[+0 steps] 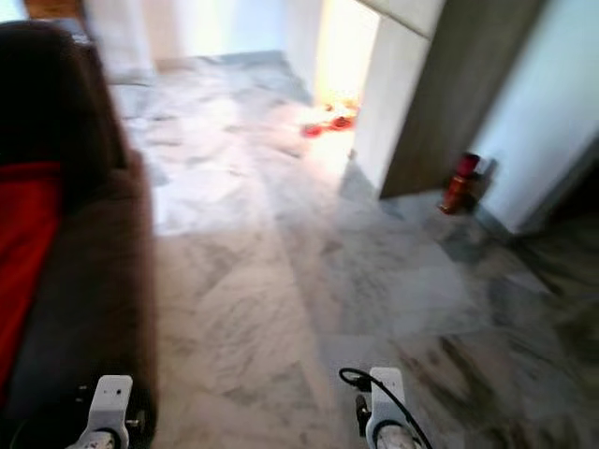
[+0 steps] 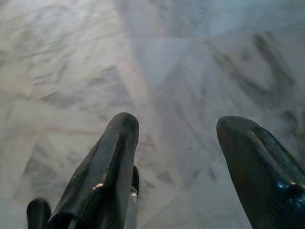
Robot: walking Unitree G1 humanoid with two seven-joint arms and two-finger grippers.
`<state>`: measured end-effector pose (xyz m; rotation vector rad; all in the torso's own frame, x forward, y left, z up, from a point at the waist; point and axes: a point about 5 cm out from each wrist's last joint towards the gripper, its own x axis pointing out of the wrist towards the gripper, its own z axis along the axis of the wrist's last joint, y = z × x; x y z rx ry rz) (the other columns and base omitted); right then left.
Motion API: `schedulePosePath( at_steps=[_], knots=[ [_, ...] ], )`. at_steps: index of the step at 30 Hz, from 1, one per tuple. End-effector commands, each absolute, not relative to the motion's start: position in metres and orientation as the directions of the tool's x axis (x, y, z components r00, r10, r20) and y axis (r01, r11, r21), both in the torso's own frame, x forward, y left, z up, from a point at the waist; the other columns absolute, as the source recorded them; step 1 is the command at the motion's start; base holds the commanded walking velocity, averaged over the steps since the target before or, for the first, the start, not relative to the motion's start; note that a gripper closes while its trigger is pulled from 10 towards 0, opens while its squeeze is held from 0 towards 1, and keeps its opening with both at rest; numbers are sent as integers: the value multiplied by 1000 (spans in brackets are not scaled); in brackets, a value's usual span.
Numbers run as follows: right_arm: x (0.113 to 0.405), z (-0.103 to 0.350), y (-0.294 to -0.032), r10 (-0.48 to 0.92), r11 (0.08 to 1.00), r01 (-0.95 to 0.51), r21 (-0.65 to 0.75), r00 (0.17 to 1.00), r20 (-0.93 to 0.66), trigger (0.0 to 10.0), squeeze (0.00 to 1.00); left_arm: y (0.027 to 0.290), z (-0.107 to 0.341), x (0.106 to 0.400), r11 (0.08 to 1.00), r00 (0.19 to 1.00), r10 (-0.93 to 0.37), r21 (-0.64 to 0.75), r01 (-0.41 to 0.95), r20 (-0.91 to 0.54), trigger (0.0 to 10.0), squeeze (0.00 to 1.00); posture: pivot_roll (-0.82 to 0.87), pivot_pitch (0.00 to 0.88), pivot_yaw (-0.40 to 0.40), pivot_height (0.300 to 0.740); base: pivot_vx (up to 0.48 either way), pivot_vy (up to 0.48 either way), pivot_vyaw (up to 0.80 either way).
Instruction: Move the pillow to the sofa from floor
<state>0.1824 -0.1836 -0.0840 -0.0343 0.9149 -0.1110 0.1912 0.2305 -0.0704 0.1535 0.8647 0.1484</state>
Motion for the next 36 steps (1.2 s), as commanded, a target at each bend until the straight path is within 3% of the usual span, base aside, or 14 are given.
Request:
schedulePosePath(
  at_steps=[1,36],
  knots=[
    [183,-83,-187,-119,993,89,-82,603,-789,10000,0,224,-71,194,983,646,164,178,-44,-746,10000,0,106,44,-46,740,0,0,-650],
    [179,-85,-187,-114,993,87,-78,593,-797,10000,0,220,-73,191,987,637,147,152,-47,-757,10000,0,104,47,-48,740,0,0,-640]
  ],
)
